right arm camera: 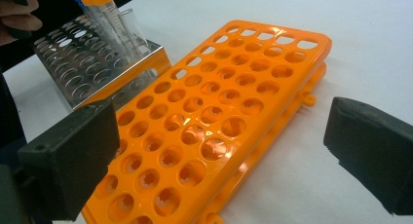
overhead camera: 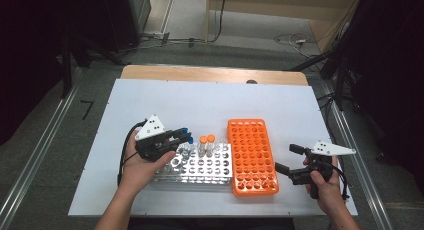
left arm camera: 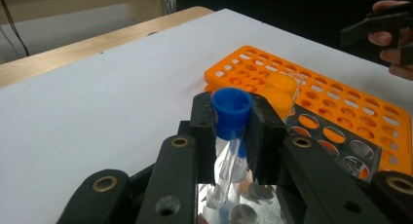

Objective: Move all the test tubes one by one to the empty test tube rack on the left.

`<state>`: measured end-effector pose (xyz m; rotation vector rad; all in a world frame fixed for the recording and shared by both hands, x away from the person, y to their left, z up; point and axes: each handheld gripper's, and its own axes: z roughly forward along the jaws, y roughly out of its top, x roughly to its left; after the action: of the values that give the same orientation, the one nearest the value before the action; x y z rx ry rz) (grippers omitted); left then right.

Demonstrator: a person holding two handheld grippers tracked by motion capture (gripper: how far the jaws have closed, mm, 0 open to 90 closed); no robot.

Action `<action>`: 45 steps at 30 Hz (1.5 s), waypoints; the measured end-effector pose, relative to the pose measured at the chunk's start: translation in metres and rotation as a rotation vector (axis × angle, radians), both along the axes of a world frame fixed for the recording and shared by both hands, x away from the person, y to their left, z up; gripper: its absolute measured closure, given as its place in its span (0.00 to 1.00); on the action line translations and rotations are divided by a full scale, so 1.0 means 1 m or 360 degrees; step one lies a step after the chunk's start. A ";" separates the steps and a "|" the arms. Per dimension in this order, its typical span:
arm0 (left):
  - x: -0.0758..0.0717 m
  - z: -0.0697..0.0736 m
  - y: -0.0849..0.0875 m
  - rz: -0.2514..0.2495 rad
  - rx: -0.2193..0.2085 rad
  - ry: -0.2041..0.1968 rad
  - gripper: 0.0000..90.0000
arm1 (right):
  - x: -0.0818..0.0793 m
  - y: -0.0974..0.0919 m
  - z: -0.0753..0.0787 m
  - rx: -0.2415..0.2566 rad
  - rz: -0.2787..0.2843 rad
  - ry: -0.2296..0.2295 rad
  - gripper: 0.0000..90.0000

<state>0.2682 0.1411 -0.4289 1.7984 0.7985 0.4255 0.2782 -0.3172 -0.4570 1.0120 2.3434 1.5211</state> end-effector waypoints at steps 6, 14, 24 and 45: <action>0.003 -0.003 -0.001 0.0008 -0.0046 0.0016 0.84 | 0.000 0.002 -0.001 -0.0007 0.0008 0.0003 0.00; 0.003 -0.003 0.001 -0.0030 -0.0059 0.0069 0.81 | 0.000 0.000 -0.001 -0.0003 0.0004 0.0003 0.00; -0.001 0.000 0.009 -0.0020 -0.0077 0.0048 0.82 | 0.000 -0.001 0.000 0.0003 -0.0001 0.0001 0.00; 0.000 -0.007 0.005 -0.0075 0.0045 0.0110 0.81 | 0.000 0.000 0.000 -0.0007 0.0007 0.0003 0.00</action>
<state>0.2685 0.1458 -0.4354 1.8632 0.7995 0.3468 0.2781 -0.3176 -0.4572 1.0085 2.3502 1.5169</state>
